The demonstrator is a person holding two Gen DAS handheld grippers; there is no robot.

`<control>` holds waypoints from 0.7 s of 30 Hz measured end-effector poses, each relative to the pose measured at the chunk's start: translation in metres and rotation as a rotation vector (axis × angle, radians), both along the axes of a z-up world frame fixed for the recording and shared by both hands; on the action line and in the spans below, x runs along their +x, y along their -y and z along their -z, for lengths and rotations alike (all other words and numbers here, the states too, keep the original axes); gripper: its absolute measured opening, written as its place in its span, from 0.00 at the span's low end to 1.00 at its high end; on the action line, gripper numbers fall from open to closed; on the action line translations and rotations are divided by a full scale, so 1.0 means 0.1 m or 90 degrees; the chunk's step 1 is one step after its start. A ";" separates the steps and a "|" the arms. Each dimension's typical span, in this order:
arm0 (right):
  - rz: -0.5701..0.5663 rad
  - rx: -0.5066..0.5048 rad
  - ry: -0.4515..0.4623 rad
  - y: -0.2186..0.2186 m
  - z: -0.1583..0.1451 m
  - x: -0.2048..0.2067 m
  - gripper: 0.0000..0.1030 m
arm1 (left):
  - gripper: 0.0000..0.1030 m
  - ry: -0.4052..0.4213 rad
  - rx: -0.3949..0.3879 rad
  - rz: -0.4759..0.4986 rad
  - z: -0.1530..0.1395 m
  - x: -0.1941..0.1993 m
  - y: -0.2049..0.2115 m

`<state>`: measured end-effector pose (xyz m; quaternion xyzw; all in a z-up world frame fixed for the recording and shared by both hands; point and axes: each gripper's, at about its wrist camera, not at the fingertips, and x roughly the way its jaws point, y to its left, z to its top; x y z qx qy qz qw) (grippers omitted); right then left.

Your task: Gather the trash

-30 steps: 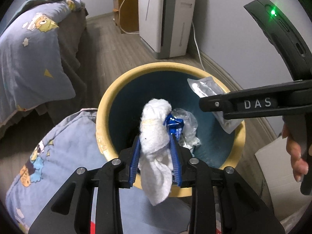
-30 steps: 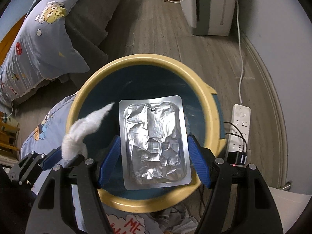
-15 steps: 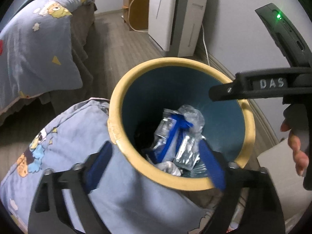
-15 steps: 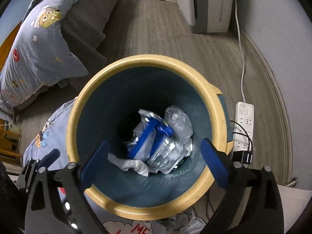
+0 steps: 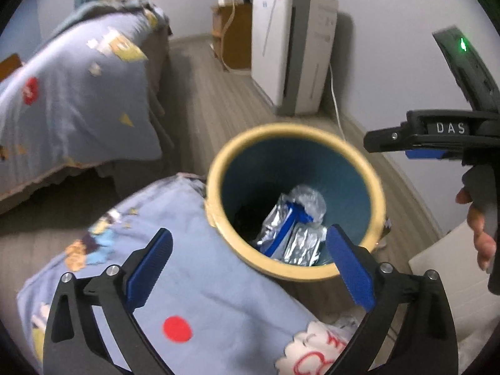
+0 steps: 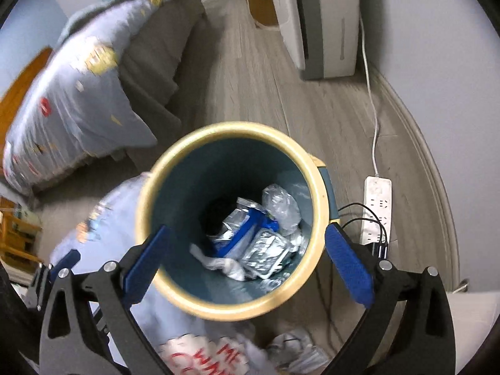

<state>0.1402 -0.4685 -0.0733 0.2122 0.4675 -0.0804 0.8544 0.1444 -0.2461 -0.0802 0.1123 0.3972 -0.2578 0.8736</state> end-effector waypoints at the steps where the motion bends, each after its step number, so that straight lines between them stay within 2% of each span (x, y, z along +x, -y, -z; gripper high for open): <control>1: 0.004 -0.014 0.013 -0.03 -0.10 -0.11 0.94 | 0.95 0.011 -0.002 -0.004 -0.10 -0.06 -0.04; 4: 0.011 -0.062 0.033 -0.12 -0.29 -0.44 0.94 | 0.95 0.026 -0.011 -0.028 -0.39 -0.24 -0.16; 7: 0.009 -0.082 0.050 -0.18 -0.41 -0.73 0.94 | 0.95 0.042 -0.026 -0.044 -0.64 -0.47 -0.32; 11: 0.006 -0.122 0.084 -0.28 -0.54 -1.06 0.95 | 0.95 0.090 -0.005 -0.088 -0.86 -0.76 -0.47; 15: -0.014 -0.158 0.114 -0.47 -0.65 -1.29 0.94 | 0.95 0.097 -0.008 -0.094 -0.90 -1.00 -0.50; 19: -0.027 -0.196 0.167 -0.68 -0.79 -1.53 0.95 | 0.95 0.059 -0.049 -0.071 -0.87 -1.06 -0.52; 21: -0.028 -0.215 0.183 -0.71 -0.83 -1.56 0.95 | 0.95 0.062 -0.051 -0.074 -0.85 -1.05 -0.54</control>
